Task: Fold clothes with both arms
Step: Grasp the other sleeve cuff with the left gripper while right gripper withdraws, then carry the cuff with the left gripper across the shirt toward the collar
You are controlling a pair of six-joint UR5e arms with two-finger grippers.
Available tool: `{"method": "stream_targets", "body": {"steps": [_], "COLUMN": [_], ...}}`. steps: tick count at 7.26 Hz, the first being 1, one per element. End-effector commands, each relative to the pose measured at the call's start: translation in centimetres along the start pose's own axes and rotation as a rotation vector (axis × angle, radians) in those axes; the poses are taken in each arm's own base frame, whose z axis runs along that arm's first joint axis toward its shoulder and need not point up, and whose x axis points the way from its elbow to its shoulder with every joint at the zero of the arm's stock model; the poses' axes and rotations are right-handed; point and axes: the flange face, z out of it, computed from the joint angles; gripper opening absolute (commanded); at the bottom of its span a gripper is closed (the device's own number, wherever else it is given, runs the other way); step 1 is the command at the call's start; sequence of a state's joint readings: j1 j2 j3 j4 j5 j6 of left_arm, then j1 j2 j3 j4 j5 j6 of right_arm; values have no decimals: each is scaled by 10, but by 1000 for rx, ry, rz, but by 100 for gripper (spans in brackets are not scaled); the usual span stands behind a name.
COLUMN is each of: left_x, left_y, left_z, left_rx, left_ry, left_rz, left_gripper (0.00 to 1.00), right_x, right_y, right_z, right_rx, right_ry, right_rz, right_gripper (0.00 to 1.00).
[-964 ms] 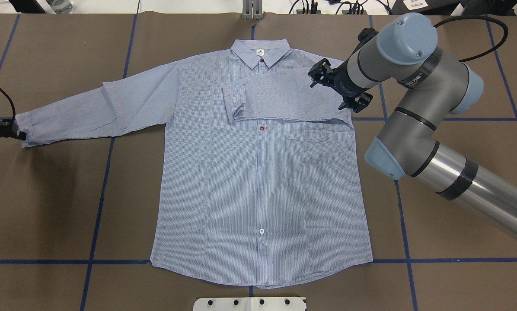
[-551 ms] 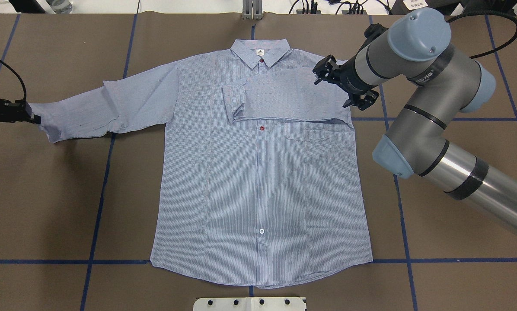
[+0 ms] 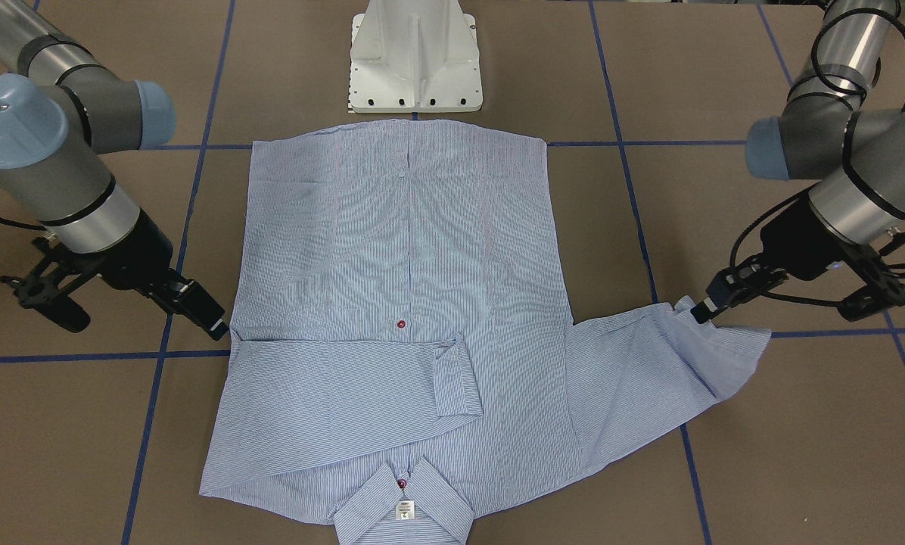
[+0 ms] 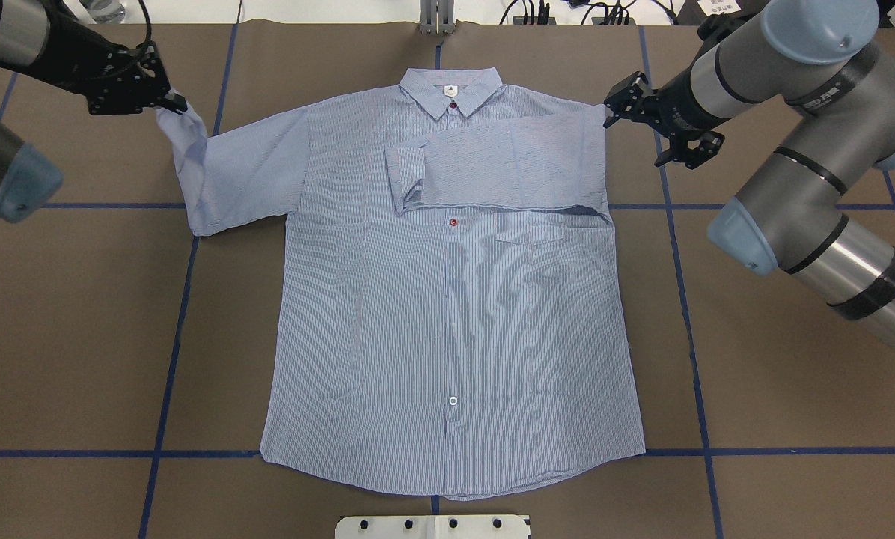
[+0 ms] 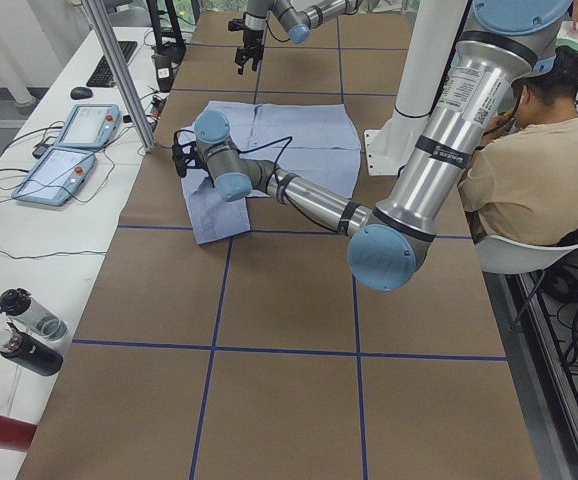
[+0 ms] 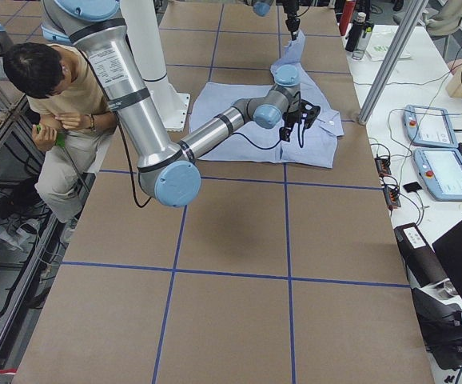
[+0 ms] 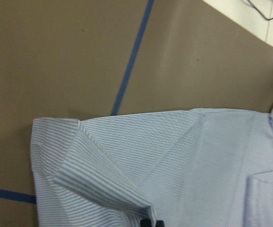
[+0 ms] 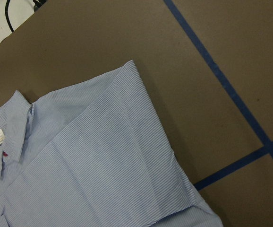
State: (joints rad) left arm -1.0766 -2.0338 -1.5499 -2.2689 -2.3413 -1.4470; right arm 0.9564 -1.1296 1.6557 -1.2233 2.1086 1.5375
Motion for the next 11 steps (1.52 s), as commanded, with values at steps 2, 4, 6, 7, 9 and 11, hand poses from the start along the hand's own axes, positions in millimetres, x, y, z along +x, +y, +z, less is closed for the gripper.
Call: {"method": "stream_targets", "body": {"steps": [2, 4, 6, 7, 9, 11], "left_x": [130, 189, 228, 241, 269, 272], "left_y": [114, 164, 164, 161, 178, 203], "left_z": [70, 120, 157, 164, 155, 174], "left_rx": [-10, -11, 4, 20, 16, 52], "left_ry": [110, 140, 128, 130, 169, 186], "left_rz": [-31, -101, -120, -155, -217, -248], "left_gripper": [0, 0, 0, 0, 0, 0], "right_x": [56, 70, 69, 69, 69, 71], "right_y": [-48, -48, -44, -43, -44, -45], "right_z": [-25, -37, -46, -45, -44, -45], "right_rx": [-8, 3, 8, 10, 17, 16], "right_ry": [21, 16, 2, 4, 6, 7], "right_rz": [-36, -40, -51, -51, -50, -48], "right_gripper": [99, 99, 99, 99, 99, 99]}}
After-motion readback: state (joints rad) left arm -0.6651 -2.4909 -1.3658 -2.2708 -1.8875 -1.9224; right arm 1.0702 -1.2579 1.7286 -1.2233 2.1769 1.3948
